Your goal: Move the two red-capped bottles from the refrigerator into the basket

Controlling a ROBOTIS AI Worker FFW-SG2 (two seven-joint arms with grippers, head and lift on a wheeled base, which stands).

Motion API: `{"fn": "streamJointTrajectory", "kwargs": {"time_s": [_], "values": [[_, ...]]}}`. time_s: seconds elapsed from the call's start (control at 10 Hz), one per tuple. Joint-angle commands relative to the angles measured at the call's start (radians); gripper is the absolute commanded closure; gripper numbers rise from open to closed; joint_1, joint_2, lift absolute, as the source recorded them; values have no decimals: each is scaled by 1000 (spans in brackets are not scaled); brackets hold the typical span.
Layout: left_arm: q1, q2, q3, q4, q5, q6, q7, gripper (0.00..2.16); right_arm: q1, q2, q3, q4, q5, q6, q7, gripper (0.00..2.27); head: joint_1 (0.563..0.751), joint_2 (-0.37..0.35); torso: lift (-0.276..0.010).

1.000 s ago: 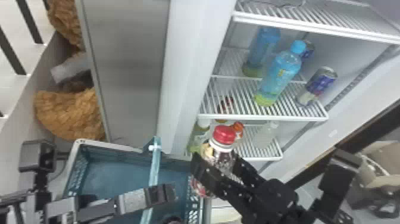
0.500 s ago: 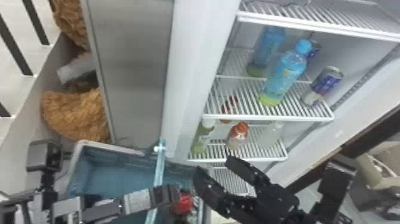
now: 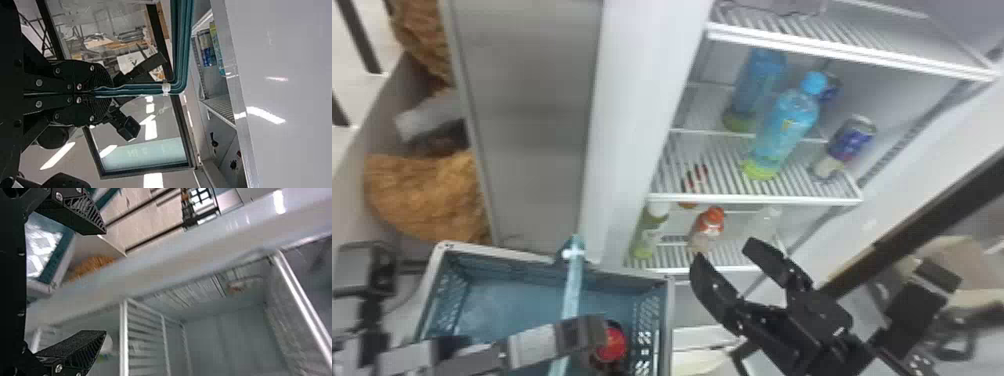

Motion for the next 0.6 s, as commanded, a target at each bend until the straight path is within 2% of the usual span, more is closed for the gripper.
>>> {"fn": "streamJointTrajectory", "kwargs": {"time_s": [0.0, 0.3, 0.5], "values": [[3, 0, 1, 0, 0, 0, 0, 1207, 15, 33, -50, 71, 35, -156, 10, 116, 695, -350, 0], [5, 0, 3, 0, 2, 0, 1, 1207, 37, 89, -151, 127, 105, -284, 53, 117, 695, -350, 0], [13, 0, 9, 0, 2, 0, 0, 1207, 66, 96, -171, 169, 103, -392, 60, 117, 695, -350, 0]]}}
